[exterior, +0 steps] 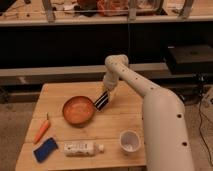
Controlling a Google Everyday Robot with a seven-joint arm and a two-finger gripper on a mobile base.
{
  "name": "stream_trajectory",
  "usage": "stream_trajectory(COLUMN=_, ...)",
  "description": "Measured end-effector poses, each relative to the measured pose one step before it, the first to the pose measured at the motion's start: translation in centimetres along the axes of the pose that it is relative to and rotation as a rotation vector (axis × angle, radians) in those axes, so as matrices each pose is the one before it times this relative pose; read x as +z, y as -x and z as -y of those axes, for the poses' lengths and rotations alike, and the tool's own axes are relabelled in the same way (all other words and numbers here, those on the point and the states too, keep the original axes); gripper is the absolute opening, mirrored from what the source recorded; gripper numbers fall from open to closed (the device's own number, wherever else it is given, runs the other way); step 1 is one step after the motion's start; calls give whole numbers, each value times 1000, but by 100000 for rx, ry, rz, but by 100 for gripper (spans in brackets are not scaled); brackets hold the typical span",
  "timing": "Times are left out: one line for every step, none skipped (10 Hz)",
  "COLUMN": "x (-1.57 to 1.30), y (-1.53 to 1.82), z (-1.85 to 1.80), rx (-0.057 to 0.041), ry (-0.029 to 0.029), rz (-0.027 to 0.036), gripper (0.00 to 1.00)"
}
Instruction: Place the eraser on the white sponge
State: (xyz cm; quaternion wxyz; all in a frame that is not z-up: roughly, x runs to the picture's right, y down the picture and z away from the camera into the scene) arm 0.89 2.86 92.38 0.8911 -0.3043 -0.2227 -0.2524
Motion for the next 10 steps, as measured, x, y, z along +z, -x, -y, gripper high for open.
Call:
stream_trajectory(x=33, y=-51, z=-58, rx=-1014, ry=-790, rz=-508, gripper=25)
stream_trajectory(x=-201, y=388, z=-274, rx=-3411, ry=-2249, rz=-725, gripper=26)
stream_trajectory(x=-699, y=868, z=-487, rx=-4596, ry=-3182, rz=-201, gripper=21)
stream_trajectory(x=-958, y=1321, z=-762, rx=-4250, ry=-2626, rz=63, gripper=11)
stream_trajectory(x=-863, y=1594, z=-741, rx=-3983, ry=-1816, rz=-130, gripper=3)
stream_trajectory(x=-979, y=1931, z=-591, rx=-4031, ry=-1905, rz=-82, gripper=0)
stream_trajectory(x=-726, y=1491, z=-375, rx=-3028, ry=-1114, rz=-59, gripper=0)
stream_trajectory(x=-580, y=1438, z=-91, rx=-2013, ry=-726, rz=285, gripper=0)
stream_trajectory(x=-393, y=1448, z=337, rx=-1421, ry=-489, rz=690, gripper=0)
stream_trajectory(x=-190, y=1820, z=541, rx=-1518, ry=-259, rz=604, gripper=0)
